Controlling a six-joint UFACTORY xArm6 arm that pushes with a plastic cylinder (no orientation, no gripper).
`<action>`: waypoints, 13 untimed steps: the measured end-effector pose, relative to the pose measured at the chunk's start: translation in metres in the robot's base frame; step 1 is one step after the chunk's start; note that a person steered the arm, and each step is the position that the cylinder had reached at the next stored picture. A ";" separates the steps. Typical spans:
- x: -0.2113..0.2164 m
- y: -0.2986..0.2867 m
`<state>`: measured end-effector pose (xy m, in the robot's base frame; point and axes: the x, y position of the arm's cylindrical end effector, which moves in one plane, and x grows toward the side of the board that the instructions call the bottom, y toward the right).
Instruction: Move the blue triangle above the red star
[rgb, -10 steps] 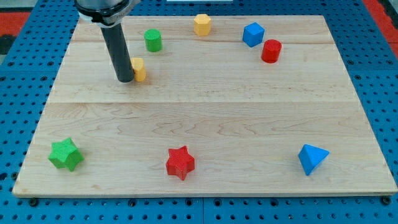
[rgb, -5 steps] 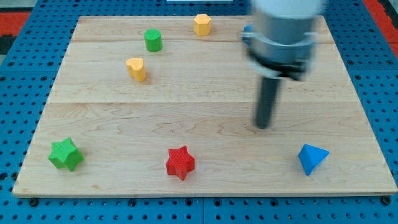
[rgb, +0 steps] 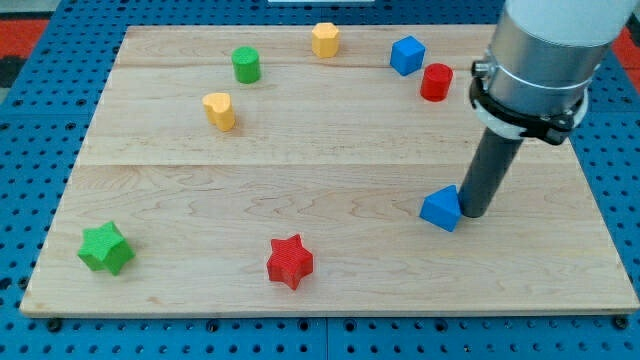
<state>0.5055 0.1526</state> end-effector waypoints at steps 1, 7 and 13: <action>-0.023 -0.074; -0.011 -0.132; -0.123 -0.168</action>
<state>0.3826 -0.0154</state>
